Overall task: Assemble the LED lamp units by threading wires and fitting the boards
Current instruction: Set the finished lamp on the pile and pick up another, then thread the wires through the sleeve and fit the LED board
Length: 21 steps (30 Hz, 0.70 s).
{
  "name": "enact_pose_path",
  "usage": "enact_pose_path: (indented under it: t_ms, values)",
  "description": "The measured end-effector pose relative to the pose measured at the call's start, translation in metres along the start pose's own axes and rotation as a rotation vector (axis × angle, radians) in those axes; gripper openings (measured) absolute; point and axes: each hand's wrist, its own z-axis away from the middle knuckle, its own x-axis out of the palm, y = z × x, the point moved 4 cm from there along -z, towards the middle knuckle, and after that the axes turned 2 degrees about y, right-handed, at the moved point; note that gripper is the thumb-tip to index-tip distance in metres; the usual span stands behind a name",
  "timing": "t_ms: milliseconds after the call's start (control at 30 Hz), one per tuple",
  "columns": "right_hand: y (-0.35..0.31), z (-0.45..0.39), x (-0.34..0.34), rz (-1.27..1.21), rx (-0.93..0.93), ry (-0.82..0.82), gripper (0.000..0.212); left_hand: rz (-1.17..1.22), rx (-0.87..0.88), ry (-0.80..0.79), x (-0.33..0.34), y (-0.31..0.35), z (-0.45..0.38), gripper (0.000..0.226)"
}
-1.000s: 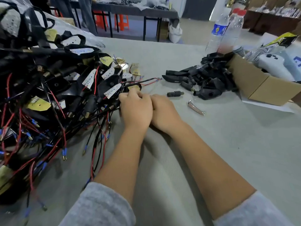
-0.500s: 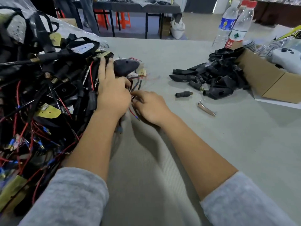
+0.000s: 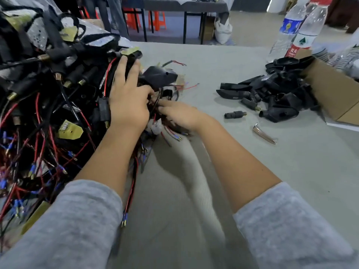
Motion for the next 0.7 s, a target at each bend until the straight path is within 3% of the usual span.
enact_pose_path:
  t_ms: [67,133,433,567,700]
  values:
    - [-0.005,0.001,-0.006,-0.156,-0.015,0.015,0.039,-0.057,-0.017,0.011,-0.004,-0.011,-0.011,0.02]
    - [-0.001,0.002,-0.01,-0.151,0.031,0.006,0.04,-0.103,-0.082,0.036,-0.013,-0.026,-0.024,0.018]
    - [-0.016,-0.023,0.018,0.269,0.106,-0.076,0.046,-0.124,-0.084,0.059,-0.018,-0.036,-0.03,0.022]
    - [-0.016,-0.024,0.016,0.328,0.049,0.049,0.04,-0.143,-0.066,0.047,-0.016,-0.032,-0.026,0.036]
    - [0.004,0.003,-0.004,0.161,-0.078,0.223,0.024,-0.162,-0.06,0.041,-0.011,-0.034,-0.026,0.039]
